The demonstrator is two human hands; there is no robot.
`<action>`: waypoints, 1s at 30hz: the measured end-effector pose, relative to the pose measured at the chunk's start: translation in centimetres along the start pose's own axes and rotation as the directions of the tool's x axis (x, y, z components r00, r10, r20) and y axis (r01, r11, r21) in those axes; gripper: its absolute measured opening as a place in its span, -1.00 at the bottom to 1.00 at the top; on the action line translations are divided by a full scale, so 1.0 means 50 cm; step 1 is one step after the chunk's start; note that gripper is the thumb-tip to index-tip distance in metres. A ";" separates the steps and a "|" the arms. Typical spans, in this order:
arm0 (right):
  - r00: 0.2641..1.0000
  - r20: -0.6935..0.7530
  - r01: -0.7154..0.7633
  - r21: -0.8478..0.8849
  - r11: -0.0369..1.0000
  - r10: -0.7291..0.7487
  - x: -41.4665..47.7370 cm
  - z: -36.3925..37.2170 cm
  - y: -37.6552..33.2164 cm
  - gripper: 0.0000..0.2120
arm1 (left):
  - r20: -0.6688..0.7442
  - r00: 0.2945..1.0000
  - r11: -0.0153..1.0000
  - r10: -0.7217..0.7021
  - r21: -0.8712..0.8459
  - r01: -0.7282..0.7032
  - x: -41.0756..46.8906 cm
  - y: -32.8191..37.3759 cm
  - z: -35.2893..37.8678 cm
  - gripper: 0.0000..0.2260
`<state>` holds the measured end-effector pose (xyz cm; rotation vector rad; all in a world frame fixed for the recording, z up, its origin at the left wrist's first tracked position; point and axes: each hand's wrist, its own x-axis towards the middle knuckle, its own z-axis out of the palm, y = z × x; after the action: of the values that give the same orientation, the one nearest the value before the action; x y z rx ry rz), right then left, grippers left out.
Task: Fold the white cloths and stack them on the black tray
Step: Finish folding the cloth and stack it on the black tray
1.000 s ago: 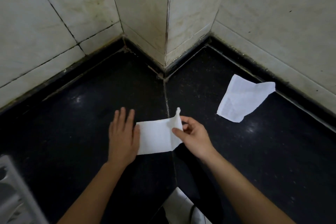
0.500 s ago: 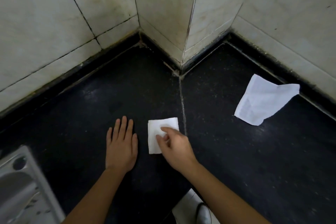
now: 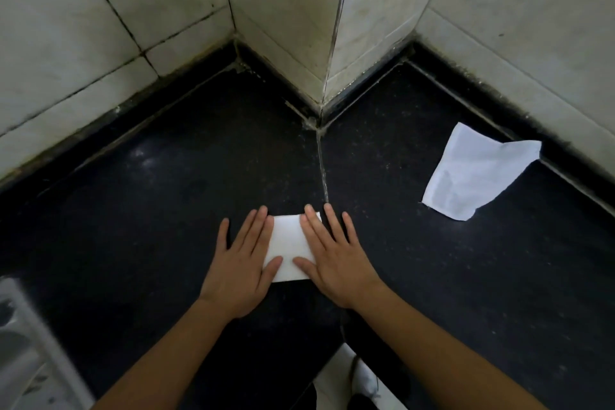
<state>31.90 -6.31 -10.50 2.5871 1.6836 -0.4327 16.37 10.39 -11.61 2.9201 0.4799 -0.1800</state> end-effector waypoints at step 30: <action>0.738 0.328 -0.544 0.807 0.231 0.590 -0.130 -0.087 -0.090 -0.94 | 0.109 0.945 0.824 -0.309 -0.465 0.323 -0.072 0.096 -0.089 -0.43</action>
<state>26.35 -9.49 -4.17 3.5931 0.2271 -1.5019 14.96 5.67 -6.01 2.3353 0.8679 -0.1227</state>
